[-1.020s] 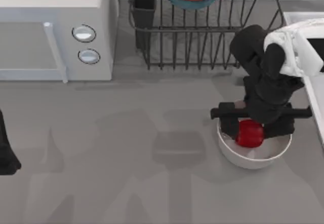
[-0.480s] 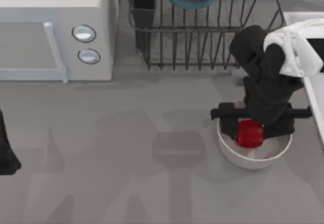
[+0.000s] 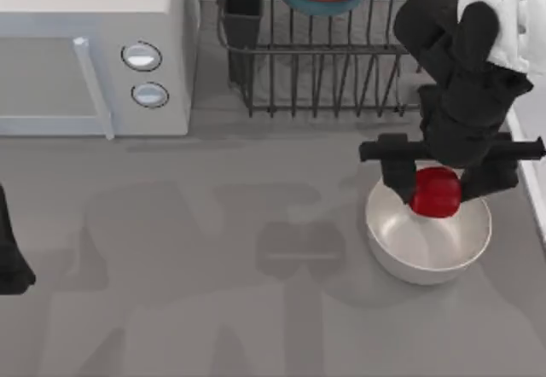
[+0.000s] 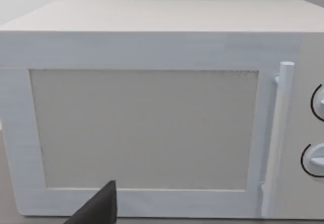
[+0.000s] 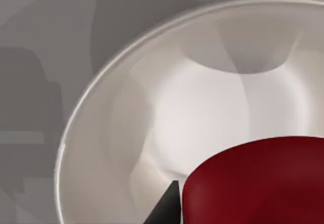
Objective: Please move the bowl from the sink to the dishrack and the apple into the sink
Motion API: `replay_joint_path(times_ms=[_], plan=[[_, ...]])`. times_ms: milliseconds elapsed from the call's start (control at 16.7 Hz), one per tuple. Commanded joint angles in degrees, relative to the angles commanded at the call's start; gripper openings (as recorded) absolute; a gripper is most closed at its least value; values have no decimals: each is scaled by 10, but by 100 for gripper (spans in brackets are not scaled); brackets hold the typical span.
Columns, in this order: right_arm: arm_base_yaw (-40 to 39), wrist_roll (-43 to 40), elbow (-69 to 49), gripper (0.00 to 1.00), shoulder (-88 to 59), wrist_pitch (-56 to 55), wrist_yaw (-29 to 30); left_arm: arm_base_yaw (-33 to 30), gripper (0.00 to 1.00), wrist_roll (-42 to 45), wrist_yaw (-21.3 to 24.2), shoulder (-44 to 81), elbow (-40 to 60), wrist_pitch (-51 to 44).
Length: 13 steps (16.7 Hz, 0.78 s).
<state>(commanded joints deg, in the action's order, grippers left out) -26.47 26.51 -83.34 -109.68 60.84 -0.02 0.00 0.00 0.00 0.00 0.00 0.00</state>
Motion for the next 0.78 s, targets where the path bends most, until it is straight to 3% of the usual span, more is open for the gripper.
replay_joint_path(times_ms=[300, 600, 780], plan=[[2, -1, -48, 0, 23, 64, 1, 0, 100, 0, 0, 0, 0, 0], [5, 0, -44, 0, 20, 59, -5, 0, 100, 0, 0, 0, 0, 0], [35, -1, -24, 0, 19, 12, -43, 0, 100, 0, 0, 0, 0, 0]])
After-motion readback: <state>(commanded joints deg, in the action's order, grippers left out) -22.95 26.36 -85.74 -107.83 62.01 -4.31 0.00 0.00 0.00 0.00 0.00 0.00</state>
